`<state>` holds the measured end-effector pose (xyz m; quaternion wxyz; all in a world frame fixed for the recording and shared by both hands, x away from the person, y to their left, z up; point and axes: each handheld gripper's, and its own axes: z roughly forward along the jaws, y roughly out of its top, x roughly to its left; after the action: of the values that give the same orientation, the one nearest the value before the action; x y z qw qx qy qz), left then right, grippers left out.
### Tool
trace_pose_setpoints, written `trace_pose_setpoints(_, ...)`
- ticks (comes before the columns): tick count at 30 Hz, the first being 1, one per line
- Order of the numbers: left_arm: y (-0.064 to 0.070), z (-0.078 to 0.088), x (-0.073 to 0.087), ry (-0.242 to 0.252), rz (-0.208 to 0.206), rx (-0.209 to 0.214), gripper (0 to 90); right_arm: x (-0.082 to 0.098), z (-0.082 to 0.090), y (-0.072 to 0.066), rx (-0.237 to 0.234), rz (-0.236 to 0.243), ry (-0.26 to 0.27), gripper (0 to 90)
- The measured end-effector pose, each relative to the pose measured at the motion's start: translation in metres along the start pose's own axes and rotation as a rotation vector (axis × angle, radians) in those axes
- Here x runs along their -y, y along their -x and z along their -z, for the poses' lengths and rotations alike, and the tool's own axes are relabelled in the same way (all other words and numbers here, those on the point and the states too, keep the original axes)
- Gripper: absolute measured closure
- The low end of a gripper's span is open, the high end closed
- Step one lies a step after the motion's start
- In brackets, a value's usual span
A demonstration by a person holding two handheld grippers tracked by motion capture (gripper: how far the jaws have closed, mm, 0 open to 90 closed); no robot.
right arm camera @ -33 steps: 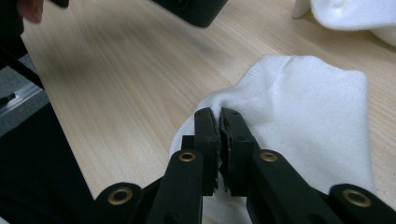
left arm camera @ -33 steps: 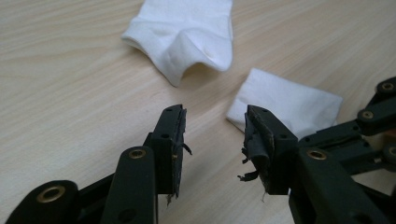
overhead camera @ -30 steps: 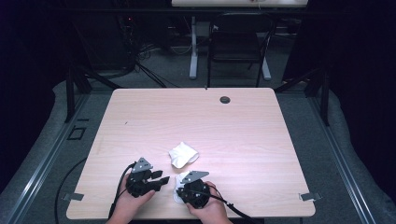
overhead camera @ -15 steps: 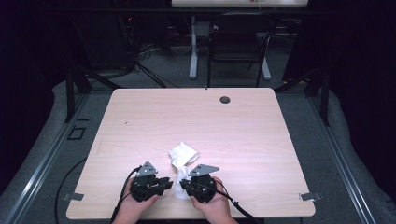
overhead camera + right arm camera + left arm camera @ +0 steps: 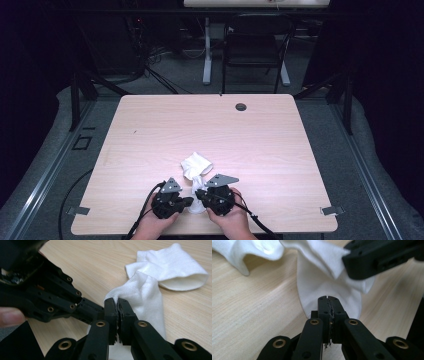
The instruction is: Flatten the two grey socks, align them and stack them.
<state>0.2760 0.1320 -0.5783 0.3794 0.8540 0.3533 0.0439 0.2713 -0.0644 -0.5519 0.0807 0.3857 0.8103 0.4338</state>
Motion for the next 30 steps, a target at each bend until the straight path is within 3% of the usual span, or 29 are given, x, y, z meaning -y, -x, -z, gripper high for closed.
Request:
trace_pose_setpoints(9, -0.006, 0.004, 0.002, -0.008, 0.006, -0.007, 89.8, -0.001, 0.011, 0.007, 0.025, -0.01, 0.012, 87.3)
trace_pose_setpoints(19, -0.016, 0.012, 0.004, -0.026, 0.003, -0.023, 89.8, 0.002, 0.03, 0.021, 0.086, -0.031, 0.022, 87.3)
trace_pose_setpoints(20, -0.017, 0.013, 0.004, -0.031, -0.001, -0.026, 89.8, 0.003, 0.034, 0.024, 0.095, -0.054, 0.03, 87.3)
trace_pose_setpoints(30, -0.023, 0.017, 0.004, -0.044, -0.007, -0.041, 89.4, 0.01, 0.047, 0.038, 0.129, -0.087, 0.002, 87.3)
